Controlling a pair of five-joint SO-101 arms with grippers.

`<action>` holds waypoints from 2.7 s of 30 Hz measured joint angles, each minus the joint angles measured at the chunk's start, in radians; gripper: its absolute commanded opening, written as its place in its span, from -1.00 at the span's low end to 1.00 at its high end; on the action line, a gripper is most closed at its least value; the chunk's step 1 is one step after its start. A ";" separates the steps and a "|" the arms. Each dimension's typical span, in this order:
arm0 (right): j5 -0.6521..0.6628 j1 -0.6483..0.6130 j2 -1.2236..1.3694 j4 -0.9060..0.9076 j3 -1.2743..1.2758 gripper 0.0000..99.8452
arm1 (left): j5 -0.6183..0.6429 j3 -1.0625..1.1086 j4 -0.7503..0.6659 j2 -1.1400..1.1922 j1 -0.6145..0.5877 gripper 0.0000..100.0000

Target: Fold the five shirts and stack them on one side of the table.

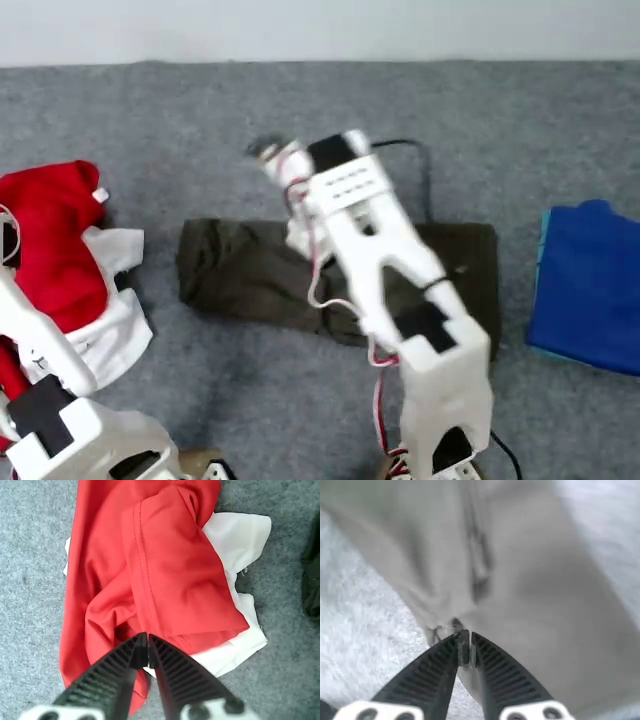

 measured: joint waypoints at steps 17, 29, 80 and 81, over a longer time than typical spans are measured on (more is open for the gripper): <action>-0.097 0.474 -0.261 -0.189 0.496 -0.51 | 0.000 0.000 0.002 0.000 0.015 -0.97; -0.097 0.568 -0.261 -0.571 0.789 -0.51 | 0.000 0.000 0.002 0.000 0.091 -0.97; 0.230 0.470 -0.494 -0.175 0.482 -0.98 | 0.000 0.000 0.002 0.000 0.094 -0.97; 0.215 0.423 -0.499 -0.170 0.476 -0.98 | 0.000 0.000 0.002 0.000 0.094 -0.97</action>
